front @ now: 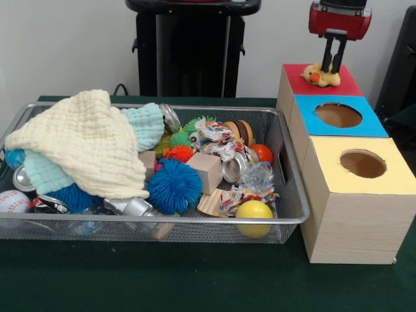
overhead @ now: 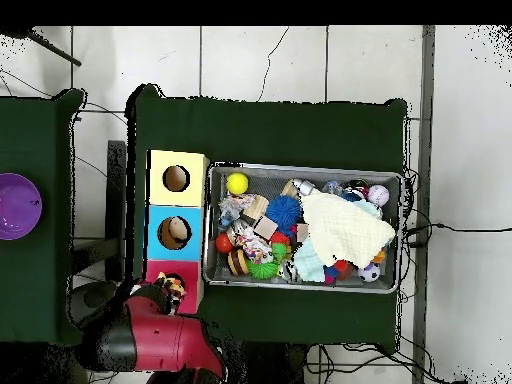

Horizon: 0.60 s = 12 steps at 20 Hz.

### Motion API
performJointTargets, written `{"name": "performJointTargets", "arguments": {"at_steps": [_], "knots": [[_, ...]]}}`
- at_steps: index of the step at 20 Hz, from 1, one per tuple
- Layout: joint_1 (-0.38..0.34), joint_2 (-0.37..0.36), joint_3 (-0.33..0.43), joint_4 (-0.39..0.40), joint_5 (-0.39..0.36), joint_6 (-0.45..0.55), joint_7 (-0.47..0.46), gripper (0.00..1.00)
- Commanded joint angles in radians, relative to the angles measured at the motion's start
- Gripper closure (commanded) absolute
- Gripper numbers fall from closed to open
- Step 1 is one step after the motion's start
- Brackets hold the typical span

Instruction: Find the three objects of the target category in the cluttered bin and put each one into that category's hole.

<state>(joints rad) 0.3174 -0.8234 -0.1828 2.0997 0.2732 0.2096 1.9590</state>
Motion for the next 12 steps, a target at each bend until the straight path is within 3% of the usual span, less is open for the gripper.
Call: {"name": "performJointTargets", "arguments": {"at_steps": [1,12], "knots": [[-0.046,0.046,0.120,0.038,0.050,-0.073,0.224,1.00],[-0.076,0.047,0.154,0.059,0.037,-0.119,0.222,1.00]]}}
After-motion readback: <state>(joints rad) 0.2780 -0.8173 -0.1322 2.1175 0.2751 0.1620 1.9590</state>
